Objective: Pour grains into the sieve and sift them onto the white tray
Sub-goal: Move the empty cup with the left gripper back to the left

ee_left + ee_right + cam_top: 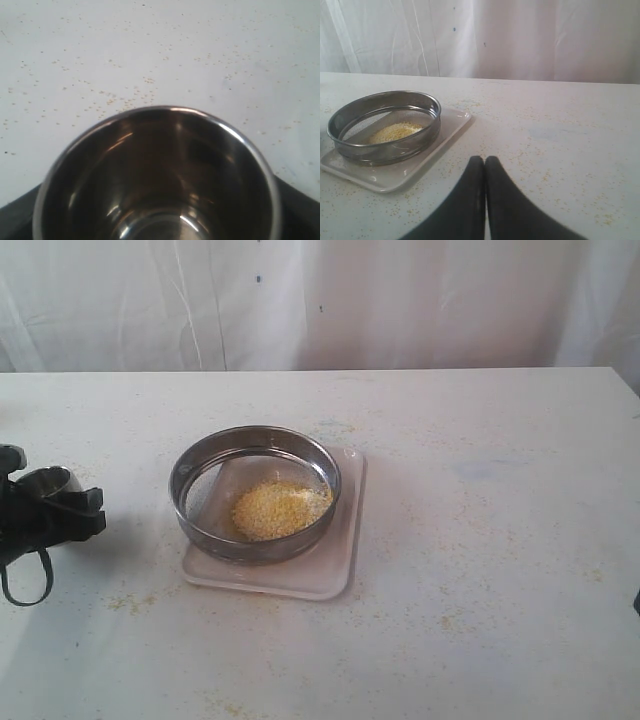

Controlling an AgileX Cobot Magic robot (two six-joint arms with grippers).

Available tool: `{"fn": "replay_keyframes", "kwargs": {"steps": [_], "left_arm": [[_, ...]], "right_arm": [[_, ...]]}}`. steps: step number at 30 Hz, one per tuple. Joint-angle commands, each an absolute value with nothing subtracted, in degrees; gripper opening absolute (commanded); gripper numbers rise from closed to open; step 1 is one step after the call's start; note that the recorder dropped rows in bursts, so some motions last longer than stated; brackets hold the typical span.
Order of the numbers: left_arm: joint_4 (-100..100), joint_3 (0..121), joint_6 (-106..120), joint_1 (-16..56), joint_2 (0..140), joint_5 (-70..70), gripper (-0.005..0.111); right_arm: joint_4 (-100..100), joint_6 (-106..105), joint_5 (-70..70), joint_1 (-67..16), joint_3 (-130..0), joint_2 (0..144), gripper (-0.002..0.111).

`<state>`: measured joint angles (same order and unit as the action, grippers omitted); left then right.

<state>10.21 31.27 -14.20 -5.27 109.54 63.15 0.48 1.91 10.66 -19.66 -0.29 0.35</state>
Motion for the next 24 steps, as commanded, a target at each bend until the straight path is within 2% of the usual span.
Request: {"fn": "replay_keyframes", "kwargs": {"steps": [1,24], "left_arm": [[7.3,31.42,-14.84,-5.53,109.54,61.64,0.067],[6.06,33.82,-7.51,-5.53,112.14,59.54,0.067]], "right_arm": [[0.42,2.16,10.15,-19.39,0.0,0.0,0.0],[0.42,2.16,10.15,-19.39,0.0,0.0,0.0]]}}
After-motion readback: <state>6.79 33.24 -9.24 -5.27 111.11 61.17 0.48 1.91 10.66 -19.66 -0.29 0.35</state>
